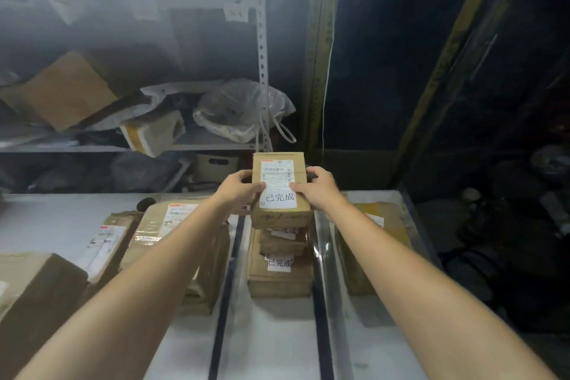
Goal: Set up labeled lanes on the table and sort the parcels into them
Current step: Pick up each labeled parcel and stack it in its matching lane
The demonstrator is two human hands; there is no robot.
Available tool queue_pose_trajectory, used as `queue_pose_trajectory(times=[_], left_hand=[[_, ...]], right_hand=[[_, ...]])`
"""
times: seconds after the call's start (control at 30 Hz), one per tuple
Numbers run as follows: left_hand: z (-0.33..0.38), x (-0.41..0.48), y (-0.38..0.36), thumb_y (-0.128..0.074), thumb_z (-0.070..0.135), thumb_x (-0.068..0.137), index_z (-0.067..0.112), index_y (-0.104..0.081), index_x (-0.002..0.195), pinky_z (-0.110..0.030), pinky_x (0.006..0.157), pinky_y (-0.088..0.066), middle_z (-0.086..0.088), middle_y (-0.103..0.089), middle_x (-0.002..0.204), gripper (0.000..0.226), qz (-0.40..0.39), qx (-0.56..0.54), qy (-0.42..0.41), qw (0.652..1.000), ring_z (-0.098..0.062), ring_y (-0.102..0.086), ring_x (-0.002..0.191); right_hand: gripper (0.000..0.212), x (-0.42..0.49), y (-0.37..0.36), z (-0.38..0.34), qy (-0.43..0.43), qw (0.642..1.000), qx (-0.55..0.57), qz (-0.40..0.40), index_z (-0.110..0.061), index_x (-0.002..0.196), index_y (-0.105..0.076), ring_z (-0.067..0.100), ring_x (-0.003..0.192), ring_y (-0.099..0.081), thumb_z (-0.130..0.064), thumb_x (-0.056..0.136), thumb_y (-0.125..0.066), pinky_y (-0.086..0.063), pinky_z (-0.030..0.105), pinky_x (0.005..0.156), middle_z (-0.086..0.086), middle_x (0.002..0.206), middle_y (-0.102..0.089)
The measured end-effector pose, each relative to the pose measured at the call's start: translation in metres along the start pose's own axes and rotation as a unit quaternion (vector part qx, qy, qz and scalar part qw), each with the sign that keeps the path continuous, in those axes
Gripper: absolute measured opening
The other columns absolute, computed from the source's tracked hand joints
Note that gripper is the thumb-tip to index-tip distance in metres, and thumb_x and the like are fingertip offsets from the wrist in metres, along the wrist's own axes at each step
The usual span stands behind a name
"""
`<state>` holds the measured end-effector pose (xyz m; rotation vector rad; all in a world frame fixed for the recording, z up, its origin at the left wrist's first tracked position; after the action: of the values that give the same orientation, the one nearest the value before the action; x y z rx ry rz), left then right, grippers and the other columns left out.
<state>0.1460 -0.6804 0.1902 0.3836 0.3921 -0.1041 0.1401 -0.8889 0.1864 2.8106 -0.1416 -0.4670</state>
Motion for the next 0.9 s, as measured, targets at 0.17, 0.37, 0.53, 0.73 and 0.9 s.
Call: queue_pose_trajectory(times=[0.17,0.37,0.53,0.73,0.9], left_hand=[[-0.008,0.008,-0.014,-0.068,0.025,0.094,0.029,-0.049,0.145,-0.034,0.061,-0.061,0.002,-0.072,0.115,0.055,0.003,-0.006,0.018,1.000,-0.019,-0.072,0.096],[-0.012,0.013,-0.024,-0.064,0.023,0.097,0.028,-0.043,0.149,-0.034,0.065,-0.061,0.001,-0.072,0.112,0.057,0.000,0.015,0.026,1.000,-0.017,-0.071,0.095],[-0.012,0.014,-0.024,-0.063,0.025,0.098,0.029,-0.040,0.150,-0.031,0.061,-0.059,0.000,-0.070,0.119,0.057,-0.011,0.041,0.026,0.999,-0.015,-0.071,0.094],[0.005,0.000,-0.004,-0.059,0.034,0.098,0.022,-0.043,0.148,-0.041,0.087,-0.056,-0.004,-0.061,0.127,0.054,-0.001,0.158,-0.001,0.987,-0.021,-0.062,0.097],[0.027,-0.036,0.073,-0.059,0.040,0.095,0.018,-0.047,0.147,-0.039,0.103,-0.047,-0.006,-0.057,0.141,0.057,0.085,0.310,-0.033,0.946,-0.027,-0.056,0.124]], right_hand=[[0.072,0.010,0.006,0.017,-0.009,1.000,-0.012,-0.007,-0.020,0.147,-0.041,0.022,0.109,-0.066,-0.016,0.085,-0.078,-0.060,0.038,0.082,0.007,0.140,-0.055],[0.071,0.015,0.005,0.031,-0.034,0.999,-0.025,-0.010,-0.019,0.146,-0.040,0.025,0.112,-0.065,-0.014,0.086,-0.077,-0.059,0.047,0.088,0.009,0.138,-0.057],[0.072,0.018,0.003,0.034,-0.056,0.998,-0.017,-0.027,-0.018,0.148,-0.038,0.026,0.111,-0.065,-0.014,0.086,-0.076,-0.059,0.048,0.089,0.010,0.136,-0.059],[0.059,0.011,0.013,-0.004,-0.003,0.978,-0.210,0.009,-0.018,0.144,-0.042,0.027,0.118,-0.057,-0.028,0.092,-0.067,-0.054,0.040,0.089,0.008,0.133,-0.058],[0.050,0.007,-0.012,-0.078,0.118,0.896,-0.428,0.001,-0.019,0.139,-0.046,0.035,0.129,-0.040,-0.036,0.094,-0.058,-0.044,0.050,0.100,0.010,0.137,-0.050]])
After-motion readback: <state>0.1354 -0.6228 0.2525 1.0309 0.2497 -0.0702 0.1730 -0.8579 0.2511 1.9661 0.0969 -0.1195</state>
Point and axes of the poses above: each hand's wrist, its own x-axis towards the middle knuckle, its own y-axis out of the back of the hand, z = x × y, the point moved 9 cm from there along x, towards the middle knuckle
